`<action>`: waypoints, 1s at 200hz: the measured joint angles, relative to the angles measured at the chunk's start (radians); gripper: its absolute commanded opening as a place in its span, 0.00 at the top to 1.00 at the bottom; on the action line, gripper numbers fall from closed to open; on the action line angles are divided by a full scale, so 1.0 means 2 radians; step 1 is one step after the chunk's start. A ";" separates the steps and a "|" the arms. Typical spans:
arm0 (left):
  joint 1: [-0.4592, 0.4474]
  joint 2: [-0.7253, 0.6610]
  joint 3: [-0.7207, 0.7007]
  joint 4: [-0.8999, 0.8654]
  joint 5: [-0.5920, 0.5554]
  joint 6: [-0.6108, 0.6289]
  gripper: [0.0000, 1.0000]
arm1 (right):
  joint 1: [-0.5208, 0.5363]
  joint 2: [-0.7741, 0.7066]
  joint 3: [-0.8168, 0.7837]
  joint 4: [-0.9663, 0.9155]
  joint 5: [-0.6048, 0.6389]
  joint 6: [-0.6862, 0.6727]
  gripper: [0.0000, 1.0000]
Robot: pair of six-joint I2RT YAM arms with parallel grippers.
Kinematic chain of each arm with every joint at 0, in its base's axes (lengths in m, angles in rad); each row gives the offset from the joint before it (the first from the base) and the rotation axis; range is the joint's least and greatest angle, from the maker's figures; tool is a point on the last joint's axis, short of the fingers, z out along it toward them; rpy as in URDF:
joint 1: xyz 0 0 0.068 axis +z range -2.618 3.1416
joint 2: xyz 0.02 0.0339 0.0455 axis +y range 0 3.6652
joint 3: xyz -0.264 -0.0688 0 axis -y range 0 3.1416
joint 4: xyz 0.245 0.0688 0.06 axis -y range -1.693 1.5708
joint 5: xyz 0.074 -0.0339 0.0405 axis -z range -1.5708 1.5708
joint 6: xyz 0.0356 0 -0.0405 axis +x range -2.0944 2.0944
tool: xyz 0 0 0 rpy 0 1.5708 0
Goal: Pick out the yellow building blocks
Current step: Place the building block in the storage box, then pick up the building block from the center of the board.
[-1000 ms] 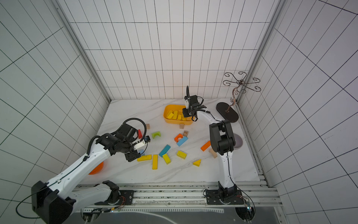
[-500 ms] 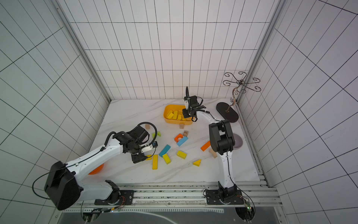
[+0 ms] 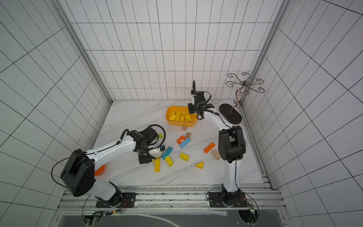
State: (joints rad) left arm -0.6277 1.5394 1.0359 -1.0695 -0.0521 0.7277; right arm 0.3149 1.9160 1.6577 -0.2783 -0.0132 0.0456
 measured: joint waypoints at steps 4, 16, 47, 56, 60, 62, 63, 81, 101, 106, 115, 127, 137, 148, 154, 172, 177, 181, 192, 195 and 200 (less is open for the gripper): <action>0.000 0.006 0.001 0.000 -0.001 0.002 0.30 | -0.002 -0.018 -0.010 0.002 0.001 0.001 0.48; 0.000 0.019 0.002 0.000 -0.002 0.009 0.30 | -0.006 -0.065 -0.038 0.012 0.003 0.006 0.48; 0.000 0.051 0.003 0.000 -0.006 0.023 0.31 | -0.010 -0.164 -0.120 0.037 0.003 0.022 0.48; 0.000 0.055 0.003 0.001 -0.007 0.026 0.31 | -0.010 -0.189 -0.147 0.040 0.001 0.026 0.48; 0.000 0.056 0.003 0.001 -0.008 0.026 0.31 | -0.010 -0.197 -0.158 0.042 0.000 0.028 0.48; 0.000 0.056 0.003 0.002 -0.008 0.027 0.31 | -0.010 -0.202 -0.163 0.042 -0.002 0.030 0.48; 0.000 0.057 0.003 0.002 -0.009 0.027 0.31 | -0.010 -0.203 -0.165 0.041 -0.002 0.030 0.48; 0.000 0.061 0.003 0.005 -0.010 0.030 0.31 | -0.010 -0.237 -0.208 0.044 -0.010 0.039 0.48; 0.000 0.073 0.004 0.008 -0.010 0.032 0.33 | -0.010 -0.269 -0.243 0.044 -0.021 0.047 0.48; 0.000 0.076 0.004 0.010 -0.010 0.032 0.33 | -0.010 -0.277 -0.251 0.044 -0.024 0.049 0.48; 0.000 0.082 0.005 0.012 -0.009 0.033 0.34 | -0.010 -0.293 -0.263 0.043 -0.027 0.052 0.48; 0.000 0.086 0.005 0.014 -0.006 0.033 0.35 | -0.010 -0.312 -0.275 0.041 -0.028 0.056 0.48; 0.000 0.088 0.005 0.016 -0.004 0.034 0.35 | -0.010 -0.328 -0.284 0.041 -0.028 0.057 0.48; 0.000 0.090 0.005 0.020 -0.004 0.034 0.35 | -0.010 -0.346 -0.294 0.040 -0.028 0.058 0.48; 0.000 0.091 0.005 0.022 -0.004 0.034 0.36 | -0.010 -0.354 -0.297 0.039 -0.028 0.058 0.48; 0.000 0.096 0.005 0.028 -0.004 0.035 0.37 | -0.010 -0.368 -0.300 0.037 -0.027 0.058 0.48; 0.000 0.099 0.005 0.031 -0.004 0.035 0.38 | -0.010 -0.370 -0.301 0.037 -0.027 0.058 0.48; 0.000 0.101 0.005 0.032 -0.004 0.035 0.38 | -0.010 -0.372 -0.301 0.036 -0.026 0.058 0.48; 0.000 0.103 0.005 0.035 -0.006 0.034 0.40 | -0.010 -0.373 -0.301 0.036 -0.026 0.058 0.48; 0.000 0.103 0.005 0.035 -0.006 0.034 0.41 | -0.010 -0.373 -0.302 0.036 -0.025 0.058 0.48; 0.000 0.103 0.004 0.036 -0.007 0.034 0.42 | -0.010 -0.373 -0.302 0.035 -0.025 0.058 0.48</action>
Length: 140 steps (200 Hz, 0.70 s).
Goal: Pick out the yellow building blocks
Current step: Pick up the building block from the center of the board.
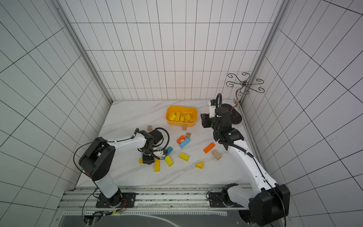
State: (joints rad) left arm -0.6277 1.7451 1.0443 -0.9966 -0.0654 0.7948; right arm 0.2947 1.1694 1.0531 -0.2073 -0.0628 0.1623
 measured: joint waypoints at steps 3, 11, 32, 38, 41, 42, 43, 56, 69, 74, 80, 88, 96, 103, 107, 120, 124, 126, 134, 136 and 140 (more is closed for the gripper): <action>0.000 0.000 0.000 0.001 -0.001 0.000 0.43 | 0.000 0.000 -0.001 0.000 0.000 0.000 0.48; 0.000 0.000 -0.001 0.003 -0.001 -0.001 0.45 | 0.000 0.000 -0.002 -0.002 0.000 0.000 0.48; 0.000 0.000 -0.002 0.010 -0.007 -0.003 0.55 | 0.000 0.000 -0.005 -0.006 0.001 0.000 0.48; 0.000 0.000 -0.002 0.011 -0.009 -0.004 0.58 | 0.000 0.000 -0.006 -0.006 0.001 0.000 0.48; 0.000 0.000 -0.003 0.013 -0.010 -0.001 0.59 | 0.000 0.000 -0.007 -0.006 0.001 0.000 0.48; 0.000 0.000 -0.003 0.013 -0.010 -0.001 0.60 | 0.000 0.000 -0.007 -0.006 0.001 0.000 0.48; 0.000 0.000 -0.003 0.014 -0.010 -0.002 0.60 | 0.000 0.000 -0.008 -0.006 0.001 0.000 0.48; 0.000 0.000 -0.003 0.016 -0.011 -0.003 0.64 | 0.000 0.000 -0.010 -0.008 0.001 0.000 0.48; 0.000 0.000 -0.003 0.016 -0.010 -0.004 0.68 | 0.000 0.000 -0.013 -0.008 0.002 0.000 0.48; 0.000 0.000 -0.003 0.017 -0.010 -0.005 0.70 | 0.000 0.000 -0.014 -0.008 0.002 0.000 0.48; 0.000 0.000 -0.003 0.016 -0.010 -0.006 0.71 | 0.000 0.000 -0.015 -0.008 0.002 0.000 0.48; 0.000 0.000 -0.003 0.016 -0.010 -0.006 0.74 | 0.000 0.000 -0.017 -0.008 0.002 0.000 0.48; 0.000 0.000 -0.002 0.015 -0.011 -0.008 0.78 | 0.000 0.000 -0.019 -0.009 0.002 0.000 0.48; 0.000 0.000 -0.002 0.015 -0.010 -0.009 0.81 | 0.000 0.000 -0.021 -0.009 0.002 0.000 0.48; 0.000 0.000 -0.002 0.014 -0.010 -0.010 0.83 | 0.000 0.000 -0.022 -0.009 0.003 0.000 0.48; 0.000 0.000 -0.001 0.014 -0.010 -0.012 0.86 | 0.000 -0.003 -0.027 -0.009 0.005 0.000 0.48; 0.000 0.000 -0.001 0.013 -0.010 -0.013 0.87 | 0.000 -0.003 -0.028 -0.010 0.007 0.000 0.48; 0.000 0.000 -0.001 0.013 -0.010 -0.014 0.87 | 0.000 -0.003 -0.029 -0.010 0.008 0.001 0.47; 0.000 0.000 0.000 0.012 -0.009 -0.016 0.87 | 0.000 -0.004 -0.031 -0.010 0.011 0.002 0.47; 0.000 0.000 0.000 0.012 -0.009 -0.016 0.87 | 0.000 -0.004 -0.032 -0.010 0.012 0.002 0.47; 0.000 0.000 0.001 0.010 -0.008 -0.018 0.87 | 0.000 -0.004 -0.034 -0.010 0.014 0.003 0.47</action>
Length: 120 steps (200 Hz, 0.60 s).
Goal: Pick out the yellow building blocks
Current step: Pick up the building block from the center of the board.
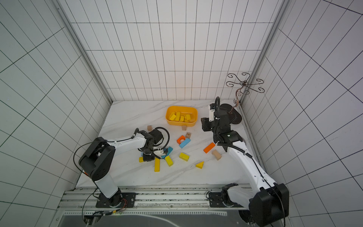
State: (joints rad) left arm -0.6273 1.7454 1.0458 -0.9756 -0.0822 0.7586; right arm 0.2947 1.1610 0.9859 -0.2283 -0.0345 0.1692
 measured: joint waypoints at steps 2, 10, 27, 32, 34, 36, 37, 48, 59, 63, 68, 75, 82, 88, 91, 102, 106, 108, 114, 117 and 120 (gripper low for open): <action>0.000 0.000 0.000 0.000 0.001 -0.001 0.88 | 0.000 0.000 -0.001 0.000 0.001 0.000 0.47; 0.000 0.000 0.001 -0.003 0.004 -0.003 0.88 | 0.000 0.000 -0.003 -0.001 0.004 0.003 0.47; 0.000 0.000 0.010 -0.018 0.016 -0.011 0.88 | 0.000 -0.002 -0.013 -0.003 0.009 0.010 0.47; 0.000 -0.001 0.016 -0.023 0.020 -0.013 0.88 | 0.000 -0.003 -0.018 -0.003 0.010 0.013 0.46; 0.000 -0.001 0.017 -0.024 0.021 -0.014 0.88 | 0.000 -0.004 -0.019 -0.003 0.010 0.013 0.46; 0.000 -0.001 0.019 -0.025 0.022 -0.014 0.88 | 0.000 -0.004 -0.021 -0.004 0.010 0.015 0.46; 0.000 -0.001 0.022 -0.027 0.024 -0.016 0.88 | 0.000 -0.005 -0.022 -0.004 0.010 0.015 0.46; 0.000 -0.004 0.035 -0.035 0.030 -0.021 0.88 | 0.000 -0.009 -0.032 -0.008 0.010 0.019 0.46; 0.000 -0.012 0.052 -0.043 0.036 -0.025 0.88 | 0.000 -0.013 -0.039 -0.010 0.009 0.024 0.46; 0.000 -0.014 0.058 -0.046 0.038 -0.027 0.88 | 0.000 -0.015 -0.043 -0.010 0.008 0.026 0.46; 0.000 -0.018 0.067 -0.050 0.040 -0.029 0.88 | 0.000 -0.017 -0.046 -0.011 0.007 0.028 0.46; 0.000 -0.024 0.081 -0.056 0.042 -0.032 0.88 | 0.000 -0.020 -0.051 -0.011 0.005 0.030 0.46; 0.000 -0.029 0.095 -0.061 0.044 -0.035 0.87 | 0.000 -0.024 -0.057 -0.011 0.002 0.032 0.46; 0.000 -0.032 0.107 -0.067 0.046 -0.036 0.87 | 0.000 -0.028 -0.063 -0.011 -0.001 0.034 0.46; 0.000 -0.033 0.116 -0.069 0.047 -0.038 0.87 | 0.000 -0.030 -0.065 -0.012 -0.001 0.035 0.46; 0.000 -0.035 0.143 -0.077 0.048 -0.042 0.87 | 0.000 -0.039 -0.077 -0.012 -0.004 0.038 0.46; 0.000 -0.035 0.152 -0.079 0.048 -0.043 0.87 | 0.000 -0.042 -0.080 -0.014 -0.004 0.039 0.46; 0.000 -0.035 0.158 -0.080 0.048 -0.045 0.87 | 0.000 -0.044 -0.082 -0.014 -0.005 0.040 0.46; 0.000 -0.034 0.173 -0.082 0.047 -0.047 0.87 | 0.000 -0.049 -0.087 -0.015 -0.006 0.041 0.46; 0.000 -0.034 0.179 -0.084 0.048 -0.048 0.87 | 0.000 -0.052 -0.089 -0.015 -0.007 0.042 0.46; 0.000 -0.033 0.189 -0.085 0.047 -0.049 0.87 | 0.000 -0.055 -0.092 -0.015 -0.009 0.043 0.46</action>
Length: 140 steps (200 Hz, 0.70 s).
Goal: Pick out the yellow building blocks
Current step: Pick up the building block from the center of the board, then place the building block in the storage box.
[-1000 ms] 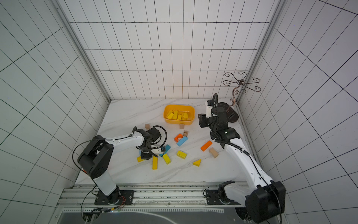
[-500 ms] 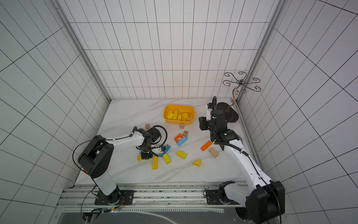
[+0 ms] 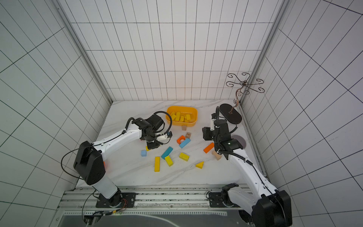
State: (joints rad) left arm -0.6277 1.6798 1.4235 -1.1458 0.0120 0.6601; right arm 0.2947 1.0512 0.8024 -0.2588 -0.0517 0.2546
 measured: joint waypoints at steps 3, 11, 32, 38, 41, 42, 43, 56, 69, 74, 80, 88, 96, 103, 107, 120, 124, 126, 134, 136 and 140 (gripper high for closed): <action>0.000 0.001 0.007 -0.001 0.000 -0.001 0.87 | 0.000 -0.003 -0.002 0.000 0.000 0.001 0.46; 0.000 0.006 0.032 -0.002 -0.001 -0.005 0.87 | 0.000 -0.010 -0.009 0.000 -0.004 0.003 0.46; 0.000 0.032 0.100 0.002 -0.007 -0.017 0.87 | 0.000 -0.025 -0.023 -0.003 -0.010 0.007 0.46; 0.000 0.046 0.124 0.004 -0.009 -0.021 0.87 | 0.000 -0.027 -0.026 -0.005 -0.012 0.008 0.46; 0.000 0.052 0.133 0.004 -0.010 -0.023 0.87 | 0.000 -0.028 -0.027 -0.005 -0.013 0.009 0.46; 0.000 0.054 0.136 0.004 -0.010 -0.024 0.87 | 0.000 -0.028 -0.028 -0.006 -0.014 0.009 0.46; 0.000 0.056 0.139 0.005 -0.010 -0.024 0.87 | 0.000 -0.028 -0.028 -0.006 -0.014 0.009 0.46; 0.000 0.091 0.188 0.012 -0.015 -0.034 0.87 | 0.000 -0.031 -0.034 -0.008 -0.019 0.010 0.46; 0.000 0.128 0.234 0.018 -0.021 -0.042 0.87 | 0.000 -0.034 -0.040 -0.009 -0.024 0.012 0.46; 0.000 0.144 0.252 0.022 -0.024 -0.045 0.87 | 0.000 -0.035 -0.042 -0.011 -0.026 0.013 0.46; 0.000 0.161 0.274 0.027 -0.028 -0.049 0.86 | 0.000 -0.038 -0.047 -0.010 -0.030 0.015 0.46; 0.000 0.183 0.297 0.036 -0.034 -0.055 0.87 | 0.000 -0.042 -0.053 -0.011 -0.035 0.017 0.46; 0.000 0.203 0.321 0.043 -0.038 -0.062 0.86 | 0.000 -0.047 -0.058 -0.011 -0.040 0.018 0.46; 0.001 0.224 0.343 0.051 -0.042 -0.068 0.86 | 0.000 -0.049 -0.062 -0.013 -0.044 0.019 0.46; 0.001 0.232 0.352 0.056 -0.044 -0.070 0.86 | 0.000 -0.050 -0.063 -0.013 -0.045 0.020 0.46; 0.001 0.260 0.379 0.074 -0.048 -0.078 0.86 | 0.000 -0.054 -0.067 -0.015 -0.050 0.021 0.46; 0.001 0.268 0.386 0.080 -0.048 -0.080 0.86 | 0.000 -0.055 -0.068 -0.015 -0.051 0.022 0.46; 0.001 0.271 0.389 0.082 -0.049 -0.080 0.86 | 0.000 -0.056 -0.068 -0.015 -0.051 0.022 0.46; 0.002 0.282 0.395 0.098 -0.049 -0.083 0.86 | 0.000 -0.059 -0.070 -0.015 -0.053 0.023 0.46; 0.002 0.284 0.397 0.102 -0.050 -0.084 0.86 | 0.000 -0.059 -0.070 -0.015 -0.053 0.024 0.46; 0.002 0.288 0.399 0.109 -0.050 -0.085 0.86 | 0.000 -0.061 -0.071 -0.015 -0.054 0.025 0.46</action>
State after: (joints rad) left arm -0.6235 2.2566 2.2215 -0.9268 -0.0875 0.4908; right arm 0.2947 0.9295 0.6605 -0.2886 -0.1604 0.3042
